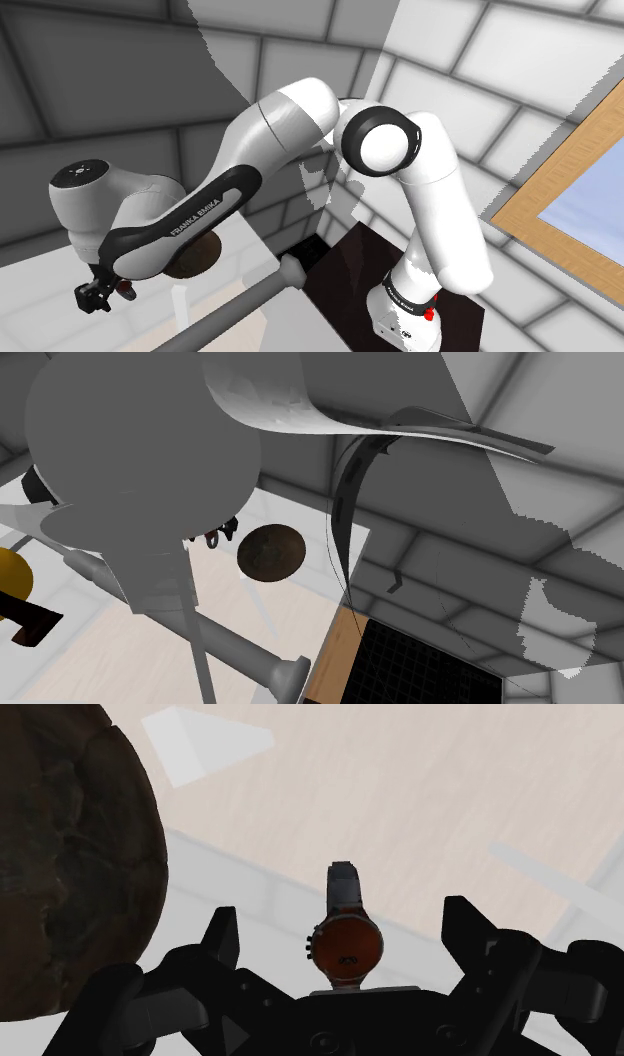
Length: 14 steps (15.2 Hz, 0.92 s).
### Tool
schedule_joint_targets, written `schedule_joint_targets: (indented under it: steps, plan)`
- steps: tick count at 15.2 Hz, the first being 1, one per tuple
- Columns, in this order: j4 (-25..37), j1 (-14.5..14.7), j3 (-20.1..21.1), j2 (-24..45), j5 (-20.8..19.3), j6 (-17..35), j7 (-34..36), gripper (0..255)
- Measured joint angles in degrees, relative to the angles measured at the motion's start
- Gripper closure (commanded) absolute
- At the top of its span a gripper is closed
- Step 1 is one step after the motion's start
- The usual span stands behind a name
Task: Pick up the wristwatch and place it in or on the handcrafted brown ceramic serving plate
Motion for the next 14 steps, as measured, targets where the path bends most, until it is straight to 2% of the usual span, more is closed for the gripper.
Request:
schedule_joint_targets:
  steps: [4,5,14]
  plan:
    - [0.07,0.03,-0.03,0.12,-0.04,0.07,0.02,0]
    - [0.07,0.03,-0.03,0.12,-0.04,0.07,0.02,255]
    - [0.1,0.04,-0.02,0.12,-0.03,0.07,0.02,255]
